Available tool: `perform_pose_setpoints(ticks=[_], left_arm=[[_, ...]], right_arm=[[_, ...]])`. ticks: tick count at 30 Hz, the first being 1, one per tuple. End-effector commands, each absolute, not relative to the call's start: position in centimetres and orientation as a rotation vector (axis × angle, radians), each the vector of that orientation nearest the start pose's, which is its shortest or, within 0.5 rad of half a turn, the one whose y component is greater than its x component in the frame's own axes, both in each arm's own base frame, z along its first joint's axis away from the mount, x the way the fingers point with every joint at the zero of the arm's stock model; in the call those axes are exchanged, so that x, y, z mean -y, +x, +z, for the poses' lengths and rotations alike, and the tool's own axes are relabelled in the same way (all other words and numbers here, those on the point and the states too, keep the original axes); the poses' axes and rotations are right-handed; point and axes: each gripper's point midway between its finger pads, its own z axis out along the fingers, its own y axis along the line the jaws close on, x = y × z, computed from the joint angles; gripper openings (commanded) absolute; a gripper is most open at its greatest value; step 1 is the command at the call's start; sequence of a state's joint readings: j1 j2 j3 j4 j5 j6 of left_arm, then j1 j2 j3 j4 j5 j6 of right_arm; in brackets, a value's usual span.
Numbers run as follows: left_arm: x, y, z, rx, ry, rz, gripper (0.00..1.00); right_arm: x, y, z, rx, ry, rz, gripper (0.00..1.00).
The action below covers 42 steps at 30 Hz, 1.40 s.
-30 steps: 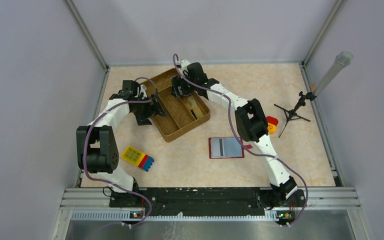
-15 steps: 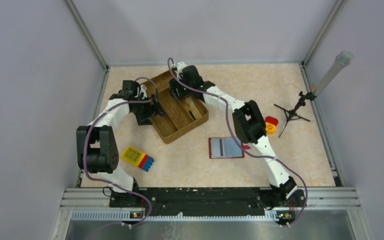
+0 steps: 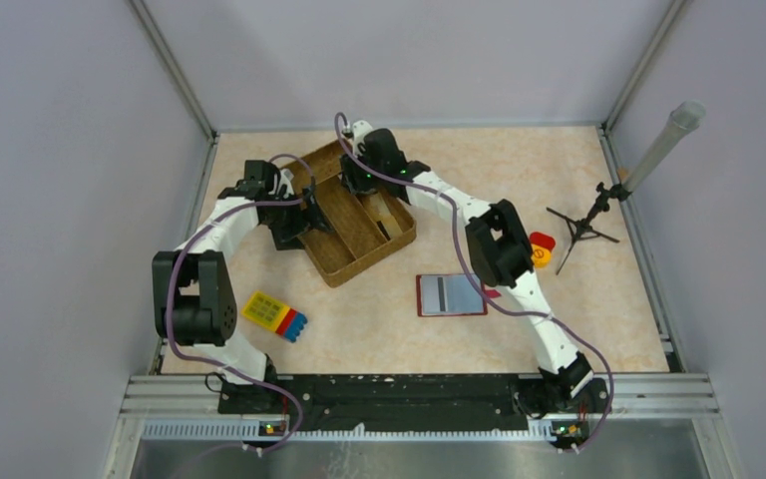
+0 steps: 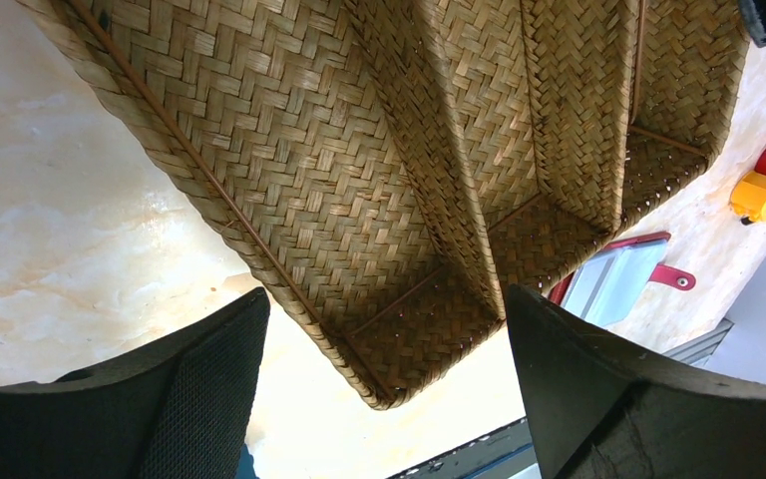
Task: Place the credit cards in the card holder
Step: Pick up the credit card from the storage box.
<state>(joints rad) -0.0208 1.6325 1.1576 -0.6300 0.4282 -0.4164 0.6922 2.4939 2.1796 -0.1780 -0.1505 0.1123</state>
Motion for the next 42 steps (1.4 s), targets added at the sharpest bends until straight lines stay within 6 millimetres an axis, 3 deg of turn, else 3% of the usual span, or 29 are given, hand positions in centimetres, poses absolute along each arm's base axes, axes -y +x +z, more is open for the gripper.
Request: perform_pose_setpoints(ticks=[1,4,13,21,29,35,42], left_arm=[[9.7,35.7,11.1,-2.623,-0.36,-0.726,0.87],[9.8,35.7,11.0,-2.624,-0.361,-0.729,0.87],[9.8,35.7,11.1,-2.623,-0.359,-0.732,0.87],[9.8,35.7,11.3,-2.619,-0.355,-0.731,0.87],[9.4,35.8,11.9,-2.592,-0.348,-0.701,0.87],[9.5,35.8,12.1,-2.586,-0.343,-0.702,0.87],[9.4,36.0,14.2,-2.505,-0.287,-0.693,0.87]], right_arm=[[-47.4,49.3,17.2,-1.859,-0.701,0.703,0.47],[-47.5,49.2,17.6,-1.852,-0.699,0.707,0.44],[-47.4,49.4,17.6,-1.85,-0.695,0.698,0.19],[-47.0,49.5,19.0,-1.826,-0.668,0.682,0.14],[-44.1,49.8,22.3,-1.714,-0.535,0.538,0.02],[-43.7,49.9,21.2,-1.754,-0.535,0.51,0.0],[-41.3,49.1,22.5,-1.775,-0.469,0.443,0.0]])
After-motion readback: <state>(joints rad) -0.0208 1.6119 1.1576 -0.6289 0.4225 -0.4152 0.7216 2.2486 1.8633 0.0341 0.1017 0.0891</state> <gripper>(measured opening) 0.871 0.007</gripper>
